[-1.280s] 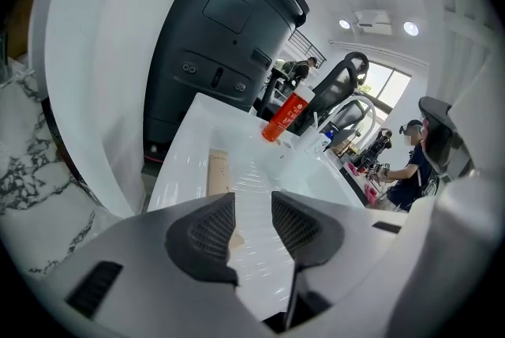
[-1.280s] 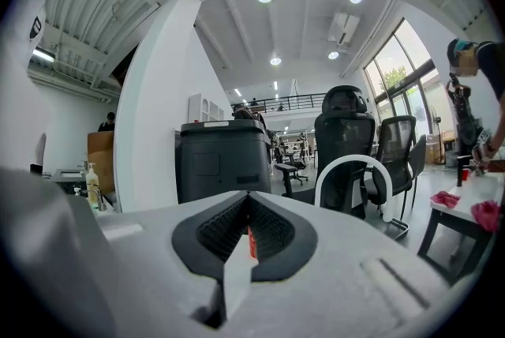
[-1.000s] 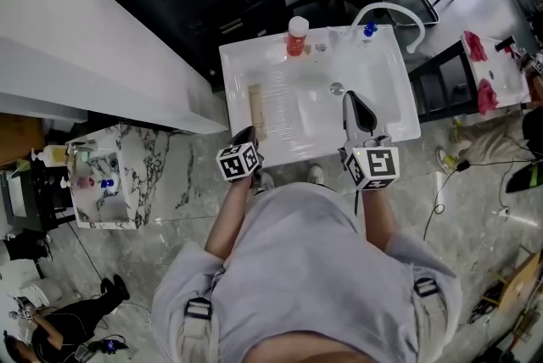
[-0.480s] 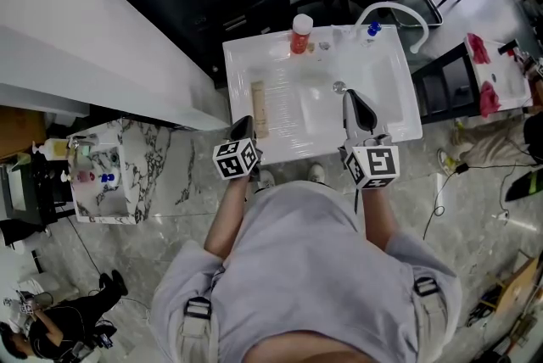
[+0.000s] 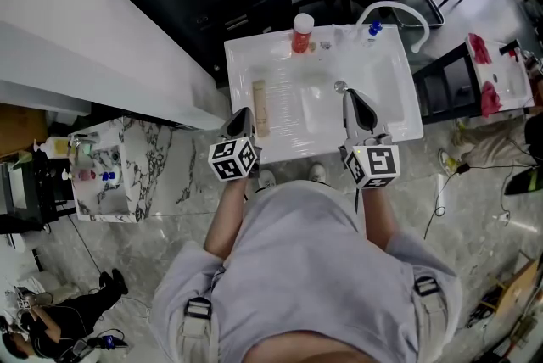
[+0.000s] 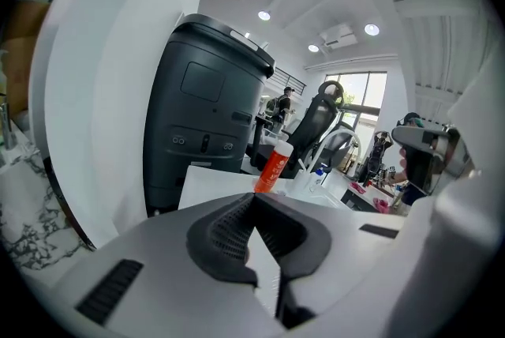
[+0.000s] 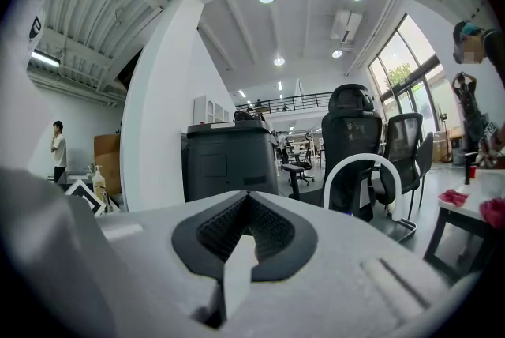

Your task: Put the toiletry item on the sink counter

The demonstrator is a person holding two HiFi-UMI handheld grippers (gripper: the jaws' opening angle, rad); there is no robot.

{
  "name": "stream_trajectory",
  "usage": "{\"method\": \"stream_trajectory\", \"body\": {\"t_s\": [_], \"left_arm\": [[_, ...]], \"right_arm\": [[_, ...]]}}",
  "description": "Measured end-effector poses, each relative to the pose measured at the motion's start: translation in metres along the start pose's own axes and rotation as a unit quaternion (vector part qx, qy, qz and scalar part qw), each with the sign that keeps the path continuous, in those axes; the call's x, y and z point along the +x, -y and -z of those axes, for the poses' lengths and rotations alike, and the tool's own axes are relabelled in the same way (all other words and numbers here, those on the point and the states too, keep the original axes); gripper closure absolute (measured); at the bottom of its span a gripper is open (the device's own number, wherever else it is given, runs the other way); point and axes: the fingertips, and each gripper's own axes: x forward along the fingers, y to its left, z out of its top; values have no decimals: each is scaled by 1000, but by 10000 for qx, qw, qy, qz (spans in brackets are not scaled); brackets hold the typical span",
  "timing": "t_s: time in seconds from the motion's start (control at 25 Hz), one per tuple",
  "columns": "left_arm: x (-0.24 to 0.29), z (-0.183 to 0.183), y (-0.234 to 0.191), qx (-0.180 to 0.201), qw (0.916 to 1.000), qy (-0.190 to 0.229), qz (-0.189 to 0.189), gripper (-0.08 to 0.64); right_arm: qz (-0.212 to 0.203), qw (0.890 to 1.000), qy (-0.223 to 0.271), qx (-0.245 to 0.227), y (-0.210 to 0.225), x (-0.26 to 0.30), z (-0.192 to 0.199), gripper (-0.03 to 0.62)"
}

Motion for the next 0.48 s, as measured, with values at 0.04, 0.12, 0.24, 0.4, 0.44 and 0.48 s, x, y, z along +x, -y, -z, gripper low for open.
{"method": "stream_trajectory", "body": {"t_s": [0.04,0.12,0.24,0.4,0.44,0.48], "left_arm": [[-1,-4,2,19,10000,48,13,554],[-4,-11,5,53,9999,140,41,554],[-7,-21,8,116,9996,262,47,554],[-12,-34,12,122,9991,411,64,555],[-14,-37,13,106,9989,455,73,555],[-16,-40,14,97,9987,502,81,555]], "right_arm": [[4,10000,-1,-1,0,0,0,588],[13,10000,-4,-1,1,0,1,588],[13,10000,2,10,1,-1,1,588],[13,10000,9,5,1,-2,0,588],[16,10000,10,2,1,-2,-1,588],[19,10000,14,-1,2,-3,-1,588]]}}
